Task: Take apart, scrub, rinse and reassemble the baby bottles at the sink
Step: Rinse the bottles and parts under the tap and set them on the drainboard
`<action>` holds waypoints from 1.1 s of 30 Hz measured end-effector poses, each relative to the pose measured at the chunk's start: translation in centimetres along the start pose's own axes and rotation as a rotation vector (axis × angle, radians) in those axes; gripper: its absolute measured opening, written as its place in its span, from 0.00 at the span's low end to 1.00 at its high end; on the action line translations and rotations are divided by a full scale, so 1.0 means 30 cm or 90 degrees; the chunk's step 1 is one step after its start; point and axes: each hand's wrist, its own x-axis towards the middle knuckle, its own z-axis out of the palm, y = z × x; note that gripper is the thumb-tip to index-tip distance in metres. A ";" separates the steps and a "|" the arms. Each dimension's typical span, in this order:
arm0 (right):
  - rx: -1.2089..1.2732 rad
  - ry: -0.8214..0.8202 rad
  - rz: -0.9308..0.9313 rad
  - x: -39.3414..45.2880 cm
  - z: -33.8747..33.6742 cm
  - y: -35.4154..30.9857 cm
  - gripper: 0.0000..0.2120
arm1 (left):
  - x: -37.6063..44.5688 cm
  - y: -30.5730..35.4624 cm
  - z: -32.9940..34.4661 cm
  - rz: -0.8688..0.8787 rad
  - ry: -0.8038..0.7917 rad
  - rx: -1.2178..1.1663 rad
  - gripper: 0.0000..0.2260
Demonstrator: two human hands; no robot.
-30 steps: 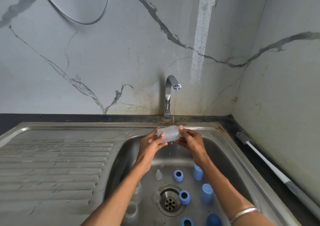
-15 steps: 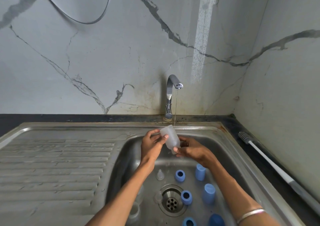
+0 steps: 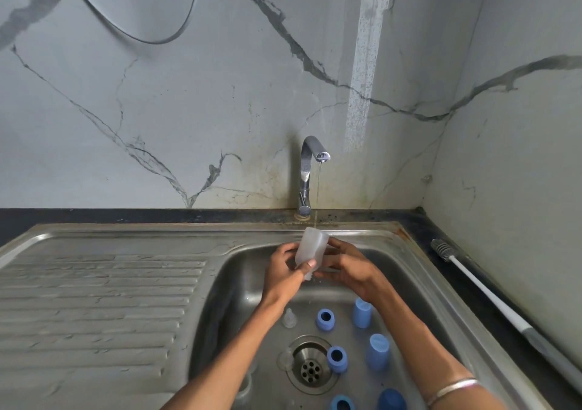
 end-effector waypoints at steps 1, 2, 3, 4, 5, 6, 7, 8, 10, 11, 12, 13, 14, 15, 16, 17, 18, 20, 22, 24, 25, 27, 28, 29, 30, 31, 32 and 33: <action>0.001 0.012 -0.004 0.002 0.002 0.002 0.21 | 0.001 -0.004 0.002 -0.001 0.012 0.006 0.20; -0.001 0.029 -0.007 0.003 0.006 0.005 0.19 | -0.002 -0.004 0.004 -0.001 0.020 0.020 0.19; -0.006 0.049 -0.014 0.004 0.012 0.007 0.17 | -0.003 -0.005 0.007 0.007 0.025 0.033 0.19; -0.014 0.075 -0.026 0.005 0.019 0.010 0.18 | -0.005 -0.007 0.011 0.016 0.028 0.049 0.18; -0.024 0.103 -0.038 0.007 0.023 0.014 0.20 | -0.007 -0.008 0.014 0.030 0.029 0.058 0.17; -0.028 0.126 -0.050 0.008 0.028 0.015 0.22 | -0.009 -0.005 0.016 0.042 0.029 0.064 0.17; -0.026 0.143 -0.059 0.010 0.029 0.017 0.23 | -0.009 -0.004 0.018 0.050 0.027 0.065 0.17; -0.017 0.152 -0.064 0.011 0.033 0.017 0.23 | -0.011 0.000 0.016 0.056 0.025 0.066 0.17; 0.013 0.164 -0.065 0.017 0.036 0.020 0.24 | -0.006 -0.004 0.012 0.057 0.033 0.062 0.18; 0.035 0.165 -0.062 0.022 0.038 0.022 0.25 | -0.002 -0.008 0.010 0.055 0.045 0.063 0.17; 0.068 0.163 -0.060 0.024 0.042 0.020 0.24 | -0.001 -0.009 0.008 0.043 0.058 0.064 0.17; 0.097 0.154 -0.063 0.025 0.044 0.020 0.23 | 0.000 -0.009 0.007 0.019 0.069 0.047 0.16; 0.120 0.144 -0.065 0.027 0.047 0.020 0.22 | 0.001 -0.009 0.006 -0.010 0.071 0.004 0.15; 0.129 0.131 -0.067 0.030 0.046 0.022 0.22 | 0.002 -0.006 0.005 -0.034 0.068 -0.059 0.14; 0.132 0.119 -0.066 0.029 0.046 0.021 0.23 | 0.003 -0.001 0.003 -0.045 0.069 -0.108 0.13; 0.127 0.110 -0.063 0.028 0.043 0.020 0.23 | 0.006 0.004 -0.001 -0.043 0.081 -0.142 0.12; 0.124 0.104 -0.059 0.021 0.044 0.014 0.23 | 0.009 0.008 -0.006 -0.034 0.094 -0.152 0.11; 0.103 0.099 -0.058 0.014 0.039 0.012 0.22 | 0.015 0.007 -0.013 -0.028 0.109 -0.183 0.10; 0.069 0.098 -0.061 0.013 0.032 0.013 0.23 | 0.017 0.006 -0.014 -0.031 0.122 -0.199 0.11; 0.034 0.098 -0.060 0.012 0.025 0.015 0.24 | 0.026 -0.005 -0.016 -0.032 0.143 -0.196 0.14; 0.016 0.095 -0.054 0.015 0.017 0.019 0.25 | 0.033 -0.009 -0.018 -0.031 0.153 -0.194 0.16; 0.002 0.087 -0.038 0.016 0.006 0.020 0.23 | 0.046 -0.013 -0.021 -0.032 0.159 -0.175 0.19; 0.011 0.088 -0.031 0.013 0.005 0.018 0.22 | 0.049 -0.012 -0.022 -0.036 0.155 -0.169 0.19; 0.008 0.101 -0.031 0.017 0.000 0.023 0.21 | 0.052 -0.009 -0.022 -0.038 0.149 -0.170 0.19; -0.003 0.123 -0.031 0.020 -0.004 0.026 0.21 | 0.050 -0.001 -0.020 -0.040 0.146 -0.174 0.18; -0.036 0.141 -0.033 0.028 -0.011 0.030 0.21 | 0.052 0.005 -0.016 -0.040 0.148 -0.179 0.18; -0.066 0.148 -0.031 0.029 -0.015 0.031 0.22 | 0.055 0.007 -0.011 -0.040 0.150 -0.183 0.17; -0.093 0.144 -0.028 0.029 -0.019 0.031 0.23 | 0.061 0.006 -0.004 -0.038 0.151 -0.190 0.17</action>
